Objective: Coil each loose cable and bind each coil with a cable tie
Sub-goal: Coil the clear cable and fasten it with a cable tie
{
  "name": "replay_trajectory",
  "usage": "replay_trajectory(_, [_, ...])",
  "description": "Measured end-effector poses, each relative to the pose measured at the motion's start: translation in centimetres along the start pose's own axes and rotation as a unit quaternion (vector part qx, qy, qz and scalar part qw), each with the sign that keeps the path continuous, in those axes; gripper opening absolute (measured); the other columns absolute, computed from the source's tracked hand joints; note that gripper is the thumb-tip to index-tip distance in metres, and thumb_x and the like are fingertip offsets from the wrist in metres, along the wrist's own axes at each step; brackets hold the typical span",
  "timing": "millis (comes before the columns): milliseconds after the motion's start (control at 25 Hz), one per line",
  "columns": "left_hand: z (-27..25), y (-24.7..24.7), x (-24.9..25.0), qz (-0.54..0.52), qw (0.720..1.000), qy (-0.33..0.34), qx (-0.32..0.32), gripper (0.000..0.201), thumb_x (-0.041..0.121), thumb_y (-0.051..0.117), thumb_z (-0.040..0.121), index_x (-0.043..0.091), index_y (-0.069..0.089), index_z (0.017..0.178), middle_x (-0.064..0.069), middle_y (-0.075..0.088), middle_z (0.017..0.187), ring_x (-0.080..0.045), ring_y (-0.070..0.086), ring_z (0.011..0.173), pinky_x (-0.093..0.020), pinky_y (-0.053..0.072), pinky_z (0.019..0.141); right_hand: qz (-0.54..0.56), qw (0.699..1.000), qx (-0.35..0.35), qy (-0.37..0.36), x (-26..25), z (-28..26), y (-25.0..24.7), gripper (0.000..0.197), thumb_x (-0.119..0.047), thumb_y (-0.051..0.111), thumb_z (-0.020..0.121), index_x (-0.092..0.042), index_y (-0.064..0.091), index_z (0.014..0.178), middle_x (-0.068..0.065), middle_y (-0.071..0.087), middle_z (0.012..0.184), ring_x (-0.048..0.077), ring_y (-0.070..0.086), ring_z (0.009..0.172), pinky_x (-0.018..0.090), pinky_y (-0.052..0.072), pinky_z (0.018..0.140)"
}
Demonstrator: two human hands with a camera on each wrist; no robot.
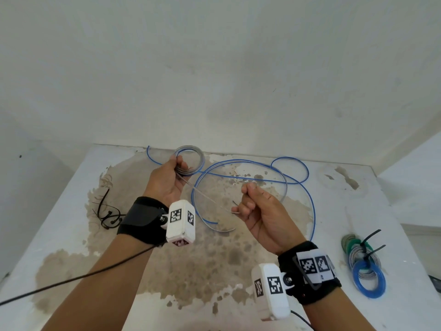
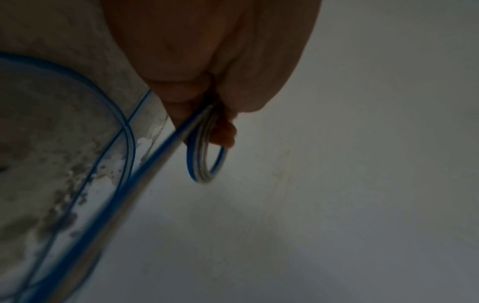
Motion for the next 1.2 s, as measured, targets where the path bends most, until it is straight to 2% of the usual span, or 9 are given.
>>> replay_trajectory(120, [-2.8, 1.2, -0.2, 0.140, 0.983, 0.004, -0.114, 0.024, 0.022, 0.047, 0.106, 0.010, 0.063, 0.093, 0.006, 0.064, 0.070, -0.002, 0.060, 0.055, -0.018, 0.057, 0.061, 0.024, 0.997, 0.068, -0.025, -2.6, 1.1, -1.5, 0.027, -0.024, 0.044, 0.105, -0.007, 0.065, 0.110, -0.004, 0.042, 0.065, 0.008, 0.043, 0.055, 0.025, 0.049, 0.067])
replay_trajectory(240, [-5.0, 1.8, -0.4, 0.249, 0.951, 0.004, -0.186, 0.023, 0.024, 0.048, 0.105, 0.009, 0.064, 0.099, 0.005, 0.066, 0.074, -0.003, 0.062, 0.058, -0.019, 0.057, 0.060, -0.034, 0.995, 0.089, -0.039, -4.6, 2.6, -2.2, 0.026, -0.017, 0.042, 0.108, -0.009, 0.062, 0.121, -0.004, 0.051, 0.072, 0.008, 0.047, 0.060, 0.023, 0.046, 0.064])
replay_trajectory(400, [-6.8, 2.5, -0.9, 0.345, 0.909, -0.010, -0.235, 0.025, 0.025, 0.050, 0.103, 0.006, 0.066, 0.102, 0.004, 0.064, 0.074, -0.005, 0.059, 0.057, -0.021, 0.057, 0.061, -0.128, 0.986, 0.092, -0.058, -5.0, 4.2, -1.4, 0.015, -0.014, 0.048, 0.107, -0.009, 0.058, 0.117, 0.001, 0.064, 0.084, 0.007, 0.052, 0.062, 0.020, 0.049, 0.060])
replay_trajectory(520, [-7.5, 2.7, -1.2, 0.404, 0.875, -0.021, -0.266, 0.026, 0.027, 0.051, 0.102, 0.006, 0.067, 0.103, 0.004, 0.063, 0.074, -0.006, 0.057, 0.057, -0.024, 0.058, 0.065, -0.185, 0.978, 0.077, -0.062, -4.9, 4.7, -0.3, 0.015, -0.013, 0.055, 0.104, -0.009, 0.065, 0.114, -0.001, 0.068, 0.087, 0.009, 0.058, 0.067, 0.020, 0.051, 0.060])
replay_trajectory(680, [-8.2, 3.1, -1.3, 0.469, 0.838, -0.016, -0.277, 0.024, 0.026, 0.051, 0.103, 0.008, 0.067, 0.101, 0.007, 0.063, 0.072, -0.005, 0.056, 0.056, -0.023, 0.053, 0.065, -0.289, 0.953, 0.054, -0.073, -4.5, 4.8, 1.2, 0.010, -0.012, 0.066, 0.097, -0.016, 0.075, 0.100, 0.000, 0.069, 0.082, 0.014, 0.065, 0.080, 0.025, 0.054, 0.071])
replay_trajectory(800, [-8.3, 3.4, -1.1, 0.516, 0.808, -0.003, -0.285, 0.026, 0.027, 0.051, 0.104, 0.007, 0.067, 0.101, 0.007, 0.063, 0.071, -0.005, 0.055, 0.055, -0.017, 0.049, 0.058, -0.335, 0.939, 0.042, -0.061, -4.5, 4.5, 1.9, 0.004, -0.012, 0.073, 0.092, -0.014, 0.075, 0.095, 0.001, 0.070, 0.078, 0.012, 0.065, 0.074, 0.025, 0.053, 0.070])
replay_trajectory(920, [-8.0, 3.4, -1.0, 0.554, 0.777, 0.027, -0.297, 0.030, 0.028, 0.051, 0.104, 0.004, 0.068, 0.100, 0.006, 0.058, 0.068, -0.006, 0.050, 0.054, -0.021, 0.050, 0.059, -0.392, 0.919, 0.023, -0.042, -4.5, 4.0, 2.2, 0.001, -0.017, 0.076, 0.090, -0.017, 0.078, 0.091, -0.001, 0.075, 0.081, 0.010, 0.066, 0.076, 0.025, 0.053, 0.070])
replay_trajectory(1080, [-7.8, 3.6, -1.8, 0.567, 0.770, 0.049, -0.287, 0.029, 0.024, 0.045, 0.106, 0.006, 0.065, 0.095, 0.005, 0.045, 0.066, -0.008, 0.042, 0.053, -0.032, 0.051, 0.064, -0.431, 0.902, 0.017, -0.021, -4.3, 4.2, 2.1, 0.009, -0.022, 0.076, 0.090, -0.016, 0.080, 0.094, 0.000, 0.076, 0.083, 0.012, 0.064, 0.076, 0.030, 0.054, 0.072])
replay_trajectory(1200, [-7.9, 3.9, -2.5, 0.528, 0.812, 0.019, -0.249, 0.035, 0.032, 0.038, 0.108, 0.011, 0.063, 0.094, 0.007, 0.038, 0.065, -0.006, 0.036, 0.049, -0.031, 0.046, 0.061, -0.424, 0.905, 0.017, -0.014, -4.0, 4.1, 1.9, 0.010, -0.024, 0.076, 0.091, -0.016, 0.080, 0.094, -0.001, 0.075, 0.079, 0.011, 0.061, 0.072, 0.030, 0.051, 0.071])
Point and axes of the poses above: each hand's wrist, its own z-axis towards the middle knuckle, its own y-axis out of the palm, x = y × z, the point moved 3 cm from there along z, towards the middle knuckle
